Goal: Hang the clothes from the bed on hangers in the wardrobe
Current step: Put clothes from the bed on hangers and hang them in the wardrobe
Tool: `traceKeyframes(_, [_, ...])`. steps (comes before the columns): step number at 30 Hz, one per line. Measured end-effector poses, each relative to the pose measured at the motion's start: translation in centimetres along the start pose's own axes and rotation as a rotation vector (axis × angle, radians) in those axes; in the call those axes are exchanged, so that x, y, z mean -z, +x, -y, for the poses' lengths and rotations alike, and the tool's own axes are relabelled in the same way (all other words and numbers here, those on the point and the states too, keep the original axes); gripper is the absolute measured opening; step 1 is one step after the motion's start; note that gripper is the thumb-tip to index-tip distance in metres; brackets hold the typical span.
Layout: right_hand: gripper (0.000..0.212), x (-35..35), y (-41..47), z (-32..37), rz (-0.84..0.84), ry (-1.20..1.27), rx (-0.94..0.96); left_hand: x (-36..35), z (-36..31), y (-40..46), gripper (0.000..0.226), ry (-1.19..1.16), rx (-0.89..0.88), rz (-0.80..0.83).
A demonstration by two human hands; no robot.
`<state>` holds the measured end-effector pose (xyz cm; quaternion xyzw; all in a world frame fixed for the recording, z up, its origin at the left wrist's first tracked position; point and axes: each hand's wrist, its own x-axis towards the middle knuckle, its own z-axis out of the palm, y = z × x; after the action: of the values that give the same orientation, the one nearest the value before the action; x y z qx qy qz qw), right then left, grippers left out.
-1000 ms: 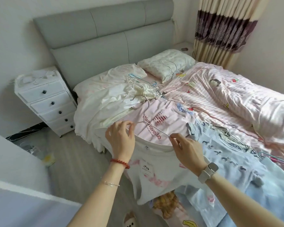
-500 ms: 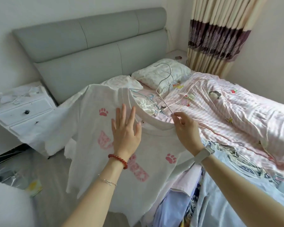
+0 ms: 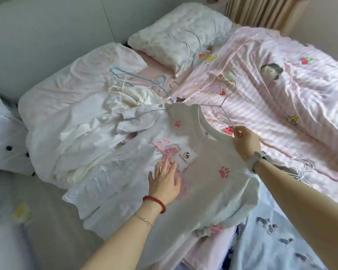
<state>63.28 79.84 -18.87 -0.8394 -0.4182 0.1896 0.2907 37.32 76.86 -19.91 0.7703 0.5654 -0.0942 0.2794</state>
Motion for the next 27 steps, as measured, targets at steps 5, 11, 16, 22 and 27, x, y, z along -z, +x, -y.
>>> traceKeyframes(5, [0.025, -4.2, 3.5, -6.2, 0.075, -0.012, -0.144, -6.5, 2.0, 2.9, 0.063, 0.099, 0.121, 0.133])
traceKeyframes(11, [0.036, -8.0, 1.6, -8.3, 0.371, -0.314, -0.18, -8.8, 2.7, 4.4, 0.067, 0.111, 0.135, 0.241])
traceKeyframes(16, [0.052, -7.7, -1.3, -5.3, 0.32, -0.37, -0.009, -6.6, 3.1, 3.5, 0.061, 0.114, 0.118, 0.167])
traceKeyframes(22, [0.048, -6.7, -8.9, 1.0, 0.341, -0.277, 0.23, -2.8, 4.1, -4.8, 0.053, 0.12, 0.223, -0.137])
traceKeyframes(27, [0.051, -6.4, -18.9, 6.8, 0.405, -0.186, 0.417, -2.5, 7.4, -15.7, 0.049, 0.065, 0.375, -0.345])
